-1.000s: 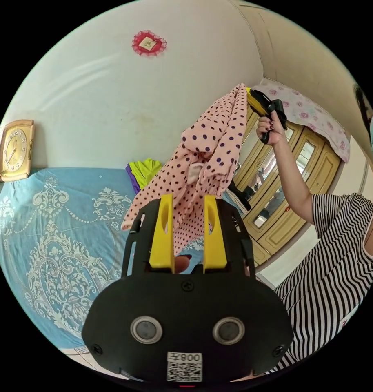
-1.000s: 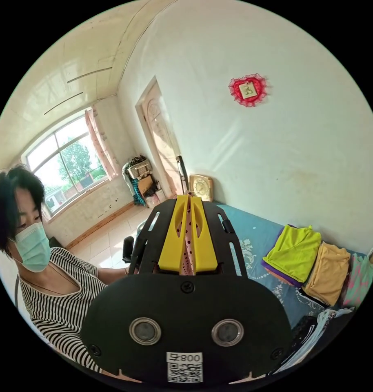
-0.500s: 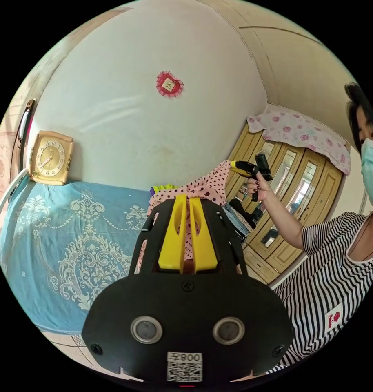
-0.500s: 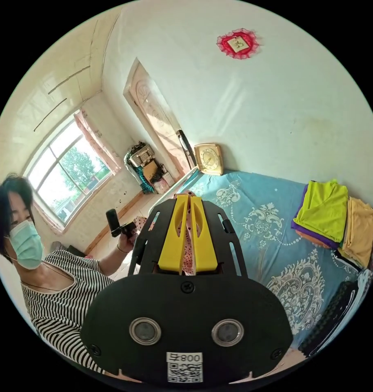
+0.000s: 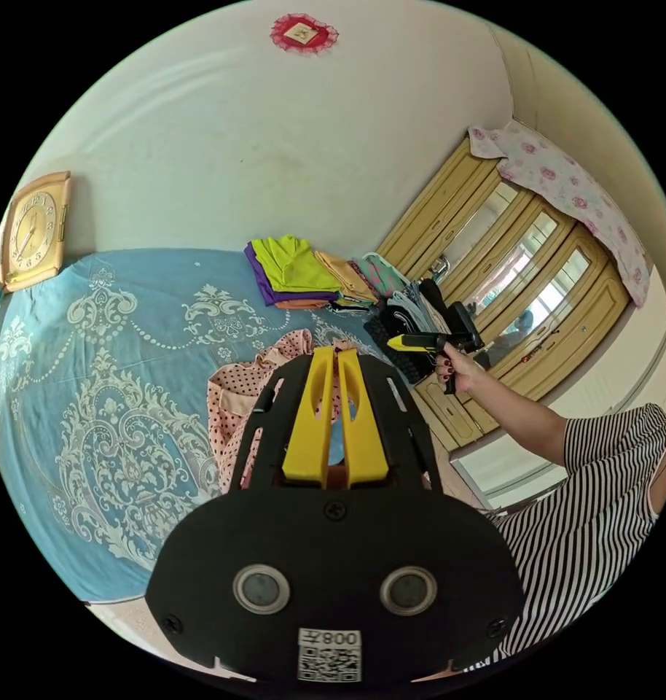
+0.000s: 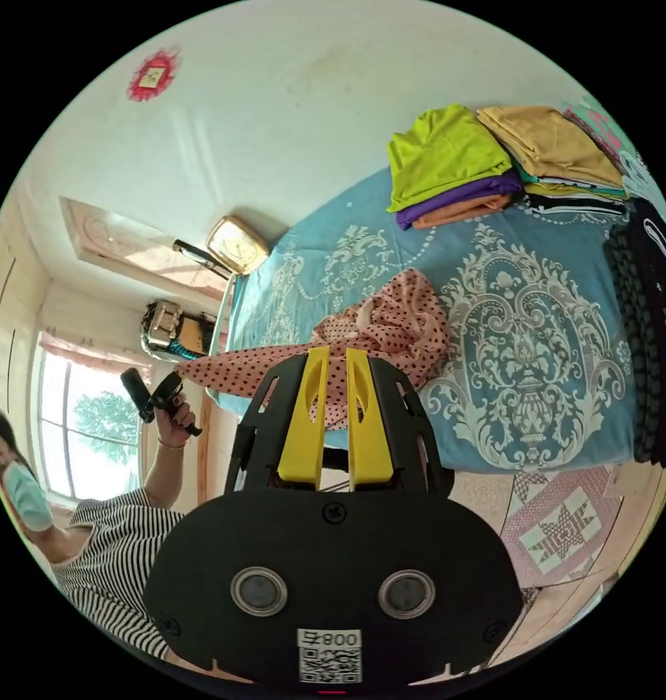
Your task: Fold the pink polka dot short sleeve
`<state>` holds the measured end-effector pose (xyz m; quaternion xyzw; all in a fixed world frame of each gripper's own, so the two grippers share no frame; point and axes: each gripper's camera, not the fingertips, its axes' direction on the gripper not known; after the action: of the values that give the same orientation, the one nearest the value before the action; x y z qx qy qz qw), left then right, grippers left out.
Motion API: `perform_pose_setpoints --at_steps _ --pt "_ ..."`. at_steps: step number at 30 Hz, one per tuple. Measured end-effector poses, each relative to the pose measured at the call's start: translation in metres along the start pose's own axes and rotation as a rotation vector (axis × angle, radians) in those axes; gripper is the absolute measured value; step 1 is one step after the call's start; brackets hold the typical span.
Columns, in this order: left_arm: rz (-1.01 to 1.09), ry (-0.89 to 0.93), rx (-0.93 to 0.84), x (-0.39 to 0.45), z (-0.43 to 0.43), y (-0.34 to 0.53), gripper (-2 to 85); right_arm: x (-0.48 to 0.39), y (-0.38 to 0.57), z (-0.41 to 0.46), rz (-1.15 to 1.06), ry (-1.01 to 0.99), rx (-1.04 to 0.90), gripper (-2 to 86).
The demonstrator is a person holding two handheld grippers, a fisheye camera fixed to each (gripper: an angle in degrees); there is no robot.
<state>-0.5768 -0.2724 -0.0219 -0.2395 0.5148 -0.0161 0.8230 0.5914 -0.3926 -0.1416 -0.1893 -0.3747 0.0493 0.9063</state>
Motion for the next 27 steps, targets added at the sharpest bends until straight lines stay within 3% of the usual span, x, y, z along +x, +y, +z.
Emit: perform_pose_setpoints --at_steps 5,10,16,20,27 --pt "0.064 -0.008 -0.033 0.009 0.008 -0.015 0.4 -0.127 0.039 0.038 -0.452 0.026 -0.01 10.6" --pt "0.088 -0.03 -0.041 0.011 0.009 -0.021 0.5 -0.206 0.062 0.083 -0.711 0.193 0.013 10.9" --pt "0.068 -0.026 -0.03 -0.001 0.009 -0.02 0.7 -0.239 0.084 0.131 -0.742 0.27 -0.019 9.9" --pt "0.082 -0.049 -0.06 -0.013 0.012 -0.018 1.4 -0.253 0.096 0.147 -0.719 0.405 -0.012 2.7" --pt "-0.038 -0.057 -0.072 -0.077 -0.004 0.03 7.0 -0.268 0.102 0.115 -0.711 0.338 -0.042 0.5"
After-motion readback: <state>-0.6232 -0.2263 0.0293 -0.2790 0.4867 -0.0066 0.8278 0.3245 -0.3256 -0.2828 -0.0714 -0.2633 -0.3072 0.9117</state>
